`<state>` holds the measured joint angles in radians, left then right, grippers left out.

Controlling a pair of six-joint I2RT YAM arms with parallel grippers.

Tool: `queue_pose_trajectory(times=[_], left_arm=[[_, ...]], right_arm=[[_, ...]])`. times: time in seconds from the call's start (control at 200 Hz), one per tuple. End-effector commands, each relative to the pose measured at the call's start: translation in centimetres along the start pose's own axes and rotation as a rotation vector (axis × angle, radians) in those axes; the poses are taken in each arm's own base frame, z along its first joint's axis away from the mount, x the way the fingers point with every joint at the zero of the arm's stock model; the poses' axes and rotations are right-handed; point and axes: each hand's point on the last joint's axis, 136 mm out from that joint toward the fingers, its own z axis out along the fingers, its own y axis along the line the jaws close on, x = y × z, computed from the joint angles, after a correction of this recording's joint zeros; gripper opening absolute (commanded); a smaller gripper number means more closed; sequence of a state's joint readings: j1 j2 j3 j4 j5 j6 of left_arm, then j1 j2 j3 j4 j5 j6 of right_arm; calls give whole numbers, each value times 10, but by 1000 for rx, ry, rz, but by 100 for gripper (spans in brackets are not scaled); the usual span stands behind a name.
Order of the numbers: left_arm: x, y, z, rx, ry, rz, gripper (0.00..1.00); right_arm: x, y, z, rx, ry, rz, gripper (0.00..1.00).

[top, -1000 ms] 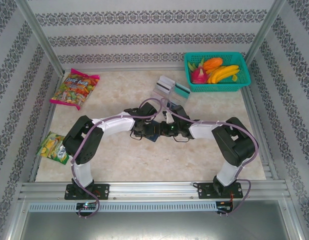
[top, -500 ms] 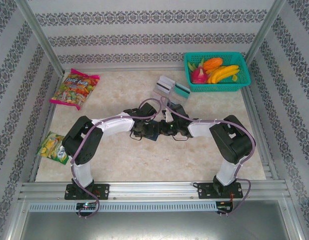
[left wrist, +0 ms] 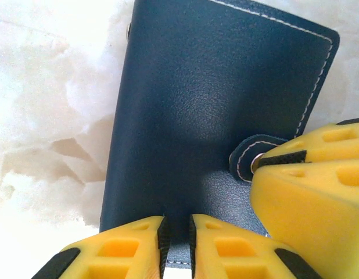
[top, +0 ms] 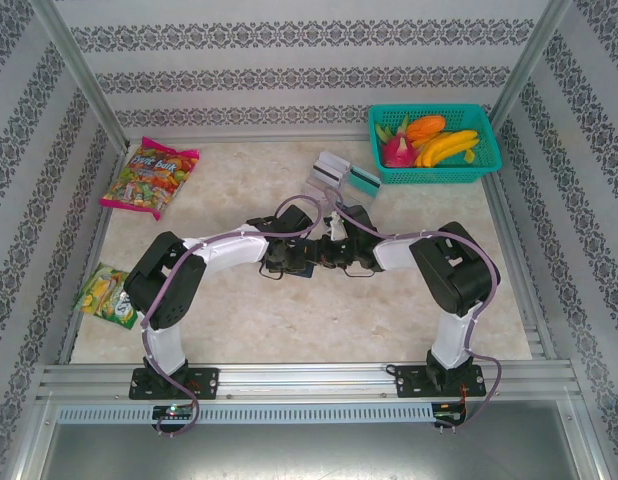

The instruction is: Put the credit cards into the card holder

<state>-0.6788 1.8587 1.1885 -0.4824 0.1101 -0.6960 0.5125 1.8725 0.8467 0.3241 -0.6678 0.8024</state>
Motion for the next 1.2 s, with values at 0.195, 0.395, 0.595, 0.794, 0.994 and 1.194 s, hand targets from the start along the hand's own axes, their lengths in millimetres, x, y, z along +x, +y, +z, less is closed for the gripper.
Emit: queue_pose_trajectory(times=[0.195, 0.395, 0.595, 0.794, 0.994, 1.194], left_arm=[[40, 1, 32, 20, 133, 34, 21], [41, -2, 33, 43, 137, 39, 20], [44, -5, 33, 81, 132, 40, 19], [51, -8, 40, 126, 150, 33, 19], [54, -5, 40, 156, 151, 20, 18], [50, -1, 32, 170, 139, 20, 17]], right_arm=[[7, -14, 18, 192, 69, 73, 15], [18, -23, 26, 326, 118, 79, 15], [23, -28, 31, 444, 161, 81, 13], [27, -34, 39, 527, 218, 99, 12], [30, -43, 44, 574, 228, 126, 10], [29, -40, 55, 587, 237, 121, 10]])
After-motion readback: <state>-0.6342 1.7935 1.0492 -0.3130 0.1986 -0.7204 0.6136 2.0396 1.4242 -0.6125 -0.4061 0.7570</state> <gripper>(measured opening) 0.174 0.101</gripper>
